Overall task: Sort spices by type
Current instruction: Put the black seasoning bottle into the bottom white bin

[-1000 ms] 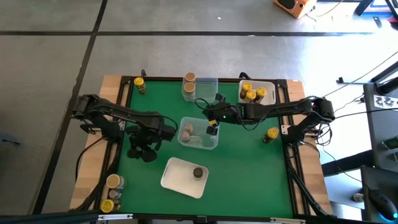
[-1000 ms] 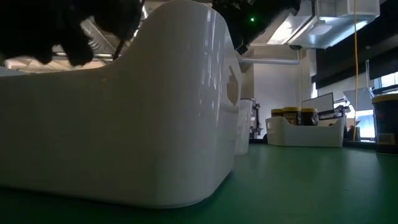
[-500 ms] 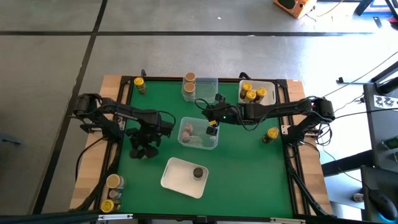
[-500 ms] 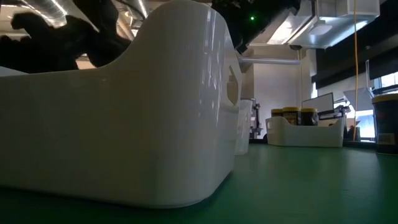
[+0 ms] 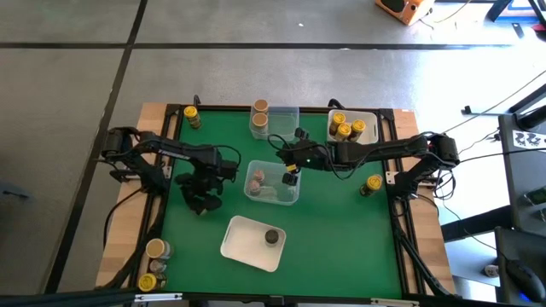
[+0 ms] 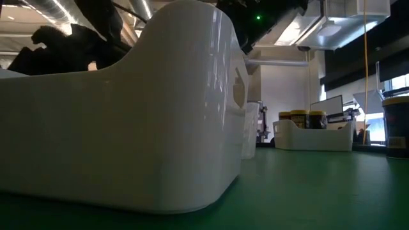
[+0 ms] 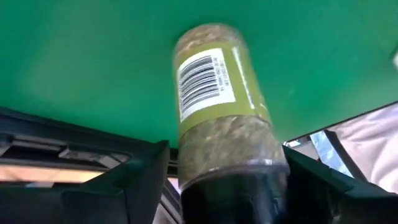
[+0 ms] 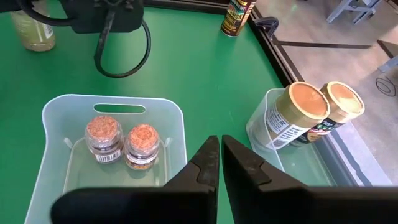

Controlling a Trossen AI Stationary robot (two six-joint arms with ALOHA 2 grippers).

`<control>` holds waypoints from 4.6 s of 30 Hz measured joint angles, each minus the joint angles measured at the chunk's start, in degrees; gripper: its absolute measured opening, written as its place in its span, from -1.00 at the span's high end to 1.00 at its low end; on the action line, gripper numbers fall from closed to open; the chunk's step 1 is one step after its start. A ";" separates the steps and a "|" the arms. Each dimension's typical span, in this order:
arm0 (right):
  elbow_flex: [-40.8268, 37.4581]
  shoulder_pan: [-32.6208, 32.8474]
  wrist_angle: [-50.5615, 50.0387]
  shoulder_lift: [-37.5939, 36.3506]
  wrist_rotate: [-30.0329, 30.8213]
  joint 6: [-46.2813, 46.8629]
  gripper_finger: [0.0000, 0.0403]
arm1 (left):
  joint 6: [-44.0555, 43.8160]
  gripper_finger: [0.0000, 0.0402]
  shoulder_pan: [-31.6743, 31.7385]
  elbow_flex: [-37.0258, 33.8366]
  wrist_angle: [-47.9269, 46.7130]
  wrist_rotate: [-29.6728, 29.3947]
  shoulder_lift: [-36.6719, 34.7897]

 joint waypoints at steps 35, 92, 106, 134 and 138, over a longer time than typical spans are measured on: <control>0.04 0.02 1.75 -0.04 -1.99 0.13 0.89 | -23.71 -0.36 -28.18 7.54 0.70 -41.88 -30.18; 0.04 0.00 3.06 1.01 -1.99 -0.33 0.89 | -23.80 -0.13 -37.05 -6.75 10.96 -40.96 -22.16; -0.02 0.00 -2.58 -0.83 1.67 -4.85 0.89 | -22.78 0.08 -37.08 6.59 10.84 -41.71 -22.17; 0.00 0.00 -3.19 -0.94 1.66 -4.81 0.89 | -6.16 0.04 -35.98 25.33 17.78 -45.19 6.96; 0.00 0.00 -3.08 -0.94 1.64 -4.81 0.89 | -5.59 0.04 -35.47 24.87 17.67 -45.16 8.70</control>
